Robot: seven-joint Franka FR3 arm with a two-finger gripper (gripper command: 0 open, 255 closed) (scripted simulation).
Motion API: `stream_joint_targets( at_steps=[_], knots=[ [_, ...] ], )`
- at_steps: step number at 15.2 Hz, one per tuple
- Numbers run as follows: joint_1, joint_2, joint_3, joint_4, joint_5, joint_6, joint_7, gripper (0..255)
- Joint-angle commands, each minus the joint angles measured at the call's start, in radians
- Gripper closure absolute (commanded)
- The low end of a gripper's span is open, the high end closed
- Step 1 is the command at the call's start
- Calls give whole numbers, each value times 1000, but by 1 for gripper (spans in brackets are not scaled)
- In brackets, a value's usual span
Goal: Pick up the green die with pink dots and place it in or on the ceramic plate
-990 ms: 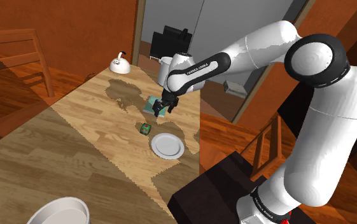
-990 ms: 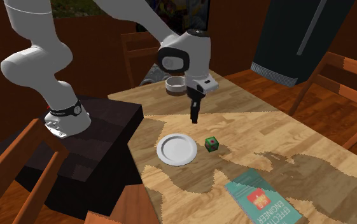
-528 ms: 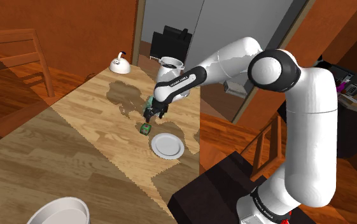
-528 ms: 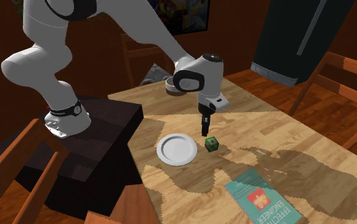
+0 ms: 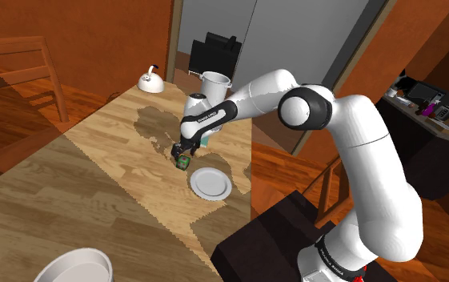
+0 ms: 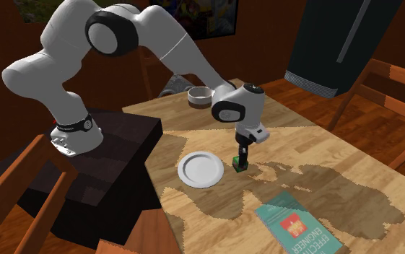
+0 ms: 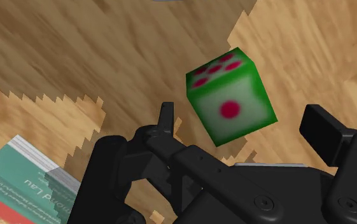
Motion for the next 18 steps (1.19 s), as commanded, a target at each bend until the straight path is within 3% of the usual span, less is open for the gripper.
stream_joint_targets(
  at_steps=[1,5,13,14,18],
  knots=[
    [0,25,-1,13,-1,12,-1,0],
    [2,80,-3,44,-2,36,0,0],
    [2,80,-3,43,-2,36,0,0],
    [2,80,-3,43,-2,36,0,255],
    [2,79,-3,42,-2,37,0,255]
  ],
)
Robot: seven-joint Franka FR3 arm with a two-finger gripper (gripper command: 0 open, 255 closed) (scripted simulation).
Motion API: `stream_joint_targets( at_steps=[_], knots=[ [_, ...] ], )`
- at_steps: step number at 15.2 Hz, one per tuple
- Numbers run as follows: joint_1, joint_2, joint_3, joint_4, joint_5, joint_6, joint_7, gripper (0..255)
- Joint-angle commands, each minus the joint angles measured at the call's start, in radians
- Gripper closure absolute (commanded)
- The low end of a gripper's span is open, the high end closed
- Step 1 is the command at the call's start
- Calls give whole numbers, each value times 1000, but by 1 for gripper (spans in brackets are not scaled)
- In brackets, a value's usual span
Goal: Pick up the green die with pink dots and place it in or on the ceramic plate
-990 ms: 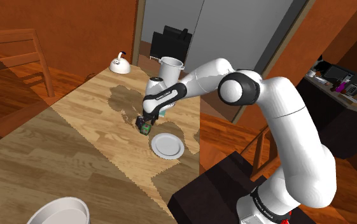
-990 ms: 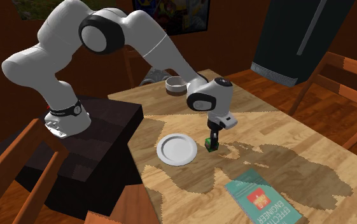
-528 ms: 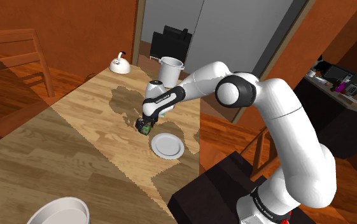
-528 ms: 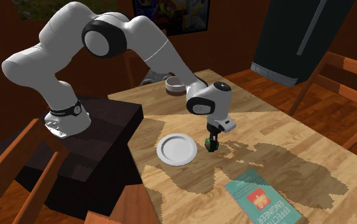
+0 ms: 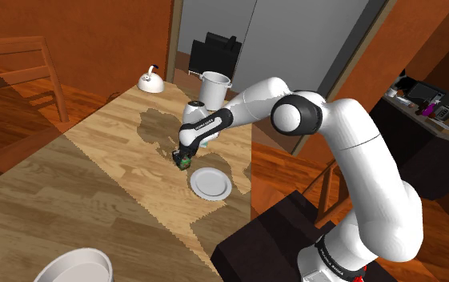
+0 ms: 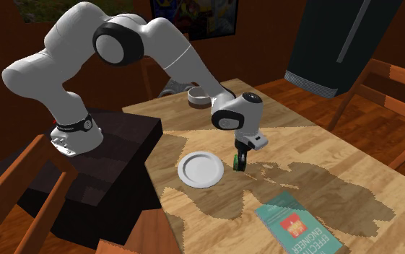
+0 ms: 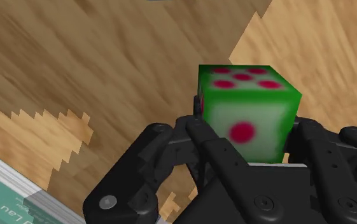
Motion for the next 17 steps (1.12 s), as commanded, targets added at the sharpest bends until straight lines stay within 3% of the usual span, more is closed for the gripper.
stream_joint_targets(
  at_steps=[1,4,8,9,13,17],
  knots=[
    [0,1,-1,-1,0,0,0,255],
    [4,14,-1,34,0,-22,4,255],
    [0,-12,0,-2,0,-11,1,255],
    [0,-12,0,-2,0,-11,1,0],
    [-24,-172,21,-229,-15,45,-65,0],
    [-21,-125,18,-208,-17,72,-64,0]
  ],
)
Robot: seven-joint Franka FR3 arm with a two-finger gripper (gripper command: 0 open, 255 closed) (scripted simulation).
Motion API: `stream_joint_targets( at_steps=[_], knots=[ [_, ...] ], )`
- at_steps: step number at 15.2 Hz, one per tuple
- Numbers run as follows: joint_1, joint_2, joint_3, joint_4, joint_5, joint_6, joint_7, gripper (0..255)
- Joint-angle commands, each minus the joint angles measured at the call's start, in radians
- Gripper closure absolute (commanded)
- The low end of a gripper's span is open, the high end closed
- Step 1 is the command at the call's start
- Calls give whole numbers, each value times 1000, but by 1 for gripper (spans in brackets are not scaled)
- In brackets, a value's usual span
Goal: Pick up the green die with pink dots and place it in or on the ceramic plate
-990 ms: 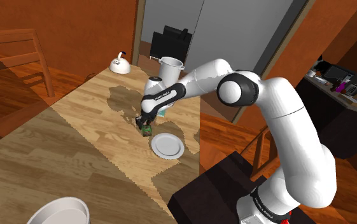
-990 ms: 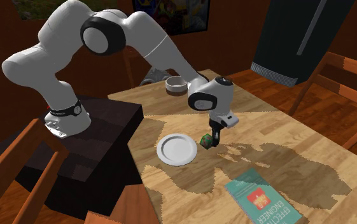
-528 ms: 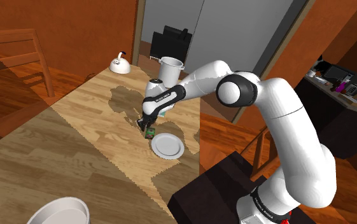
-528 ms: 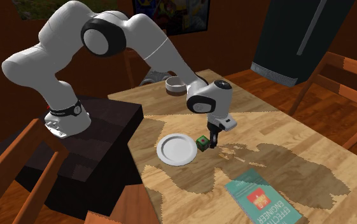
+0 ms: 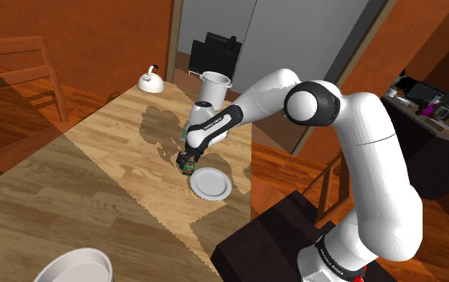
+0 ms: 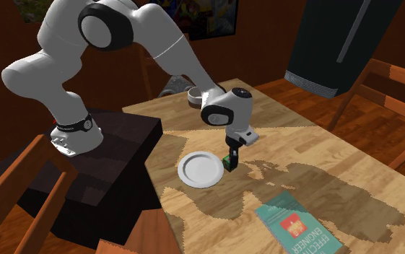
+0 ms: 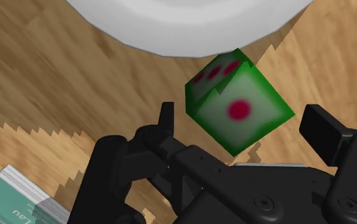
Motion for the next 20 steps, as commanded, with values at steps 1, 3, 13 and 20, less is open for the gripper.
stream_joint_targets(
  at_steps=[1,3,13,20],
  knots=[
    [2,20,-1,8,-1,12,0,0],
    [3,45,-2,21,-2,23,1,0],
    [3,52,-3,25,-2,27,1,255],
    [3,49,-3,22,-2,26,1,255]
  ],
)
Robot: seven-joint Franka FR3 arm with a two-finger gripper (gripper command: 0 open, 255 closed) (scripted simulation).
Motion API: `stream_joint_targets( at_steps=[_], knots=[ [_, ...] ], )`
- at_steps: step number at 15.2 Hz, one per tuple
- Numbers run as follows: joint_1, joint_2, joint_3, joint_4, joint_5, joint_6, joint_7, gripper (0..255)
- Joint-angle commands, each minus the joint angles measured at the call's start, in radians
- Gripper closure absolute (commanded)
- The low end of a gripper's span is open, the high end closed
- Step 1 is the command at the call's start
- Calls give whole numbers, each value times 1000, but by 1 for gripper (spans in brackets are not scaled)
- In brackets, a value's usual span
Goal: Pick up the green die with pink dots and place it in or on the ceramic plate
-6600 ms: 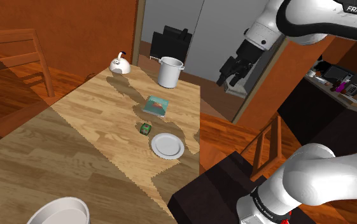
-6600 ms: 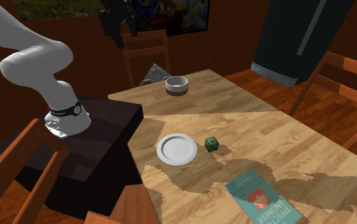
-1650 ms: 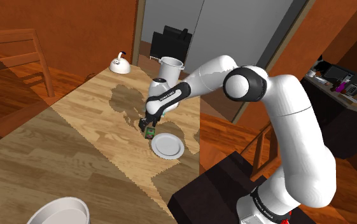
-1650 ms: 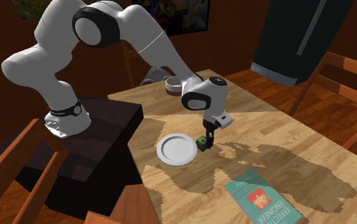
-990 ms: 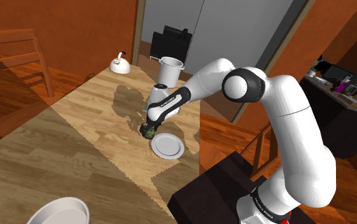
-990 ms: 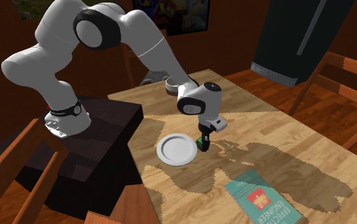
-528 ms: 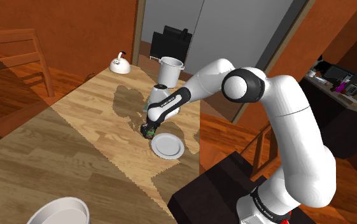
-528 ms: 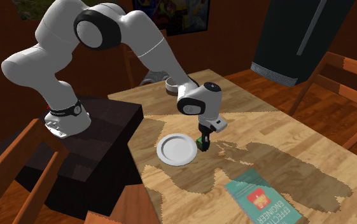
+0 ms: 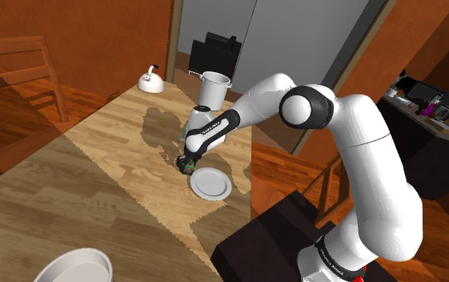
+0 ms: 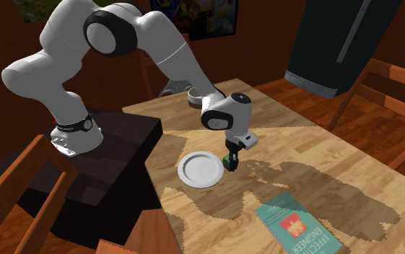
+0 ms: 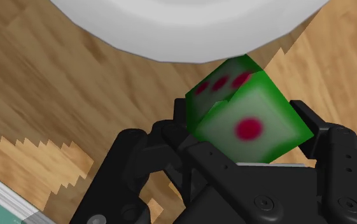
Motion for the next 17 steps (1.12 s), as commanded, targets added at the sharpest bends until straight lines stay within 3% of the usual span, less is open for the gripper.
stream_joint_targets(
  at_steps=[1,17],
  knots=[
    [0,5,0,0,0,0,0,255],
    [-9,-180,12,-74,9,-110,-4,255]
  ],
)
